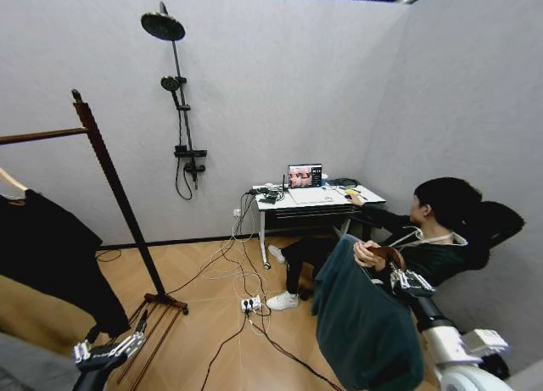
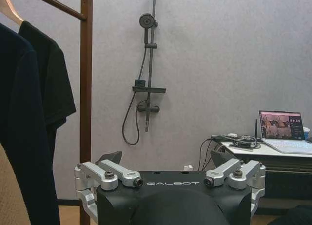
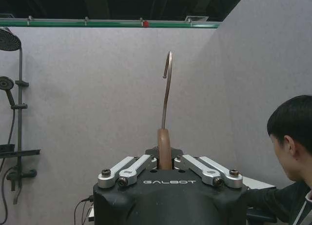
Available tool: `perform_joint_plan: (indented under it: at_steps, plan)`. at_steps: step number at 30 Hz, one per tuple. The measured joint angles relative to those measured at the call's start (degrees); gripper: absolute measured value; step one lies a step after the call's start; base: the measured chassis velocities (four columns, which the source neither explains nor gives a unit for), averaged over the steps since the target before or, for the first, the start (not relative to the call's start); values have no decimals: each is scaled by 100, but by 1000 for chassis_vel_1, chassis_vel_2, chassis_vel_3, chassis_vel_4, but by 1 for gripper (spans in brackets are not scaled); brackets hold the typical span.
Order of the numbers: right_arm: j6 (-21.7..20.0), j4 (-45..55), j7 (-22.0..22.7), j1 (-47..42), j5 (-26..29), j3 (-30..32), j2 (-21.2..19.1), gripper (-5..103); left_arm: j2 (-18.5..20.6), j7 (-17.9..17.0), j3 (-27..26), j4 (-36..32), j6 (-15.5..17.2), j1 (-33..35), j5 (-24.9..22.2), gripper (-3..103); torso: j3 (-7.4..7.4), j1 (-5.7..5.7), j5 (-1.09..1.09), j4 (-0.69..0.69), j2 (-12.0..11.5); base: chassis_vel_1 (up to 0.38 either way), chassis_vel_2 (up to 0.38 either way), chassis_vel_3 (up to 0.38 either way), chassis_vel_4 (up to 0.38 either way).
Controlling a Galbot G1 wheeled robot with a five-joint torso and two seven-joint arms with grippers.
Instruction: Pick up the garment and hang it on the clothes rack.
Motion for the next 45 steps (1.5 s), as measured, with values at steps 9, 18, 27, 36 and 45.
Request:
perform_joint_plan:
  at_steps: [9,18,27,36,45]
  plan:
    - [43,-12,160,188,-98,-174,-8,10,0,0,0,0,0,0,0,100,0,0,0,-1,0,0,0,0,0]
    - [336,-24,51,178,-365,-512,-30,10,0,0,0,0,0,0,0,100,0,0,0,0,0,0,0,0,0]
    - [265,7,-129,264,-528,-701,-98,10,0,0,0,0,0,0,0,100,0,-1,0,-1,0,0,0,0,0]
    - [306,-37,-433,236,-492,-729,-93,10,0,0,0,0,0,1,0,100,0,-2,0,-1,2,-56,54,60,-70]
    - [381,-90,-527,209,-578,-847,-48,10,0,0,0,0,0,0,0,100,1,1,-1,0,0,-183,176,201,-200]
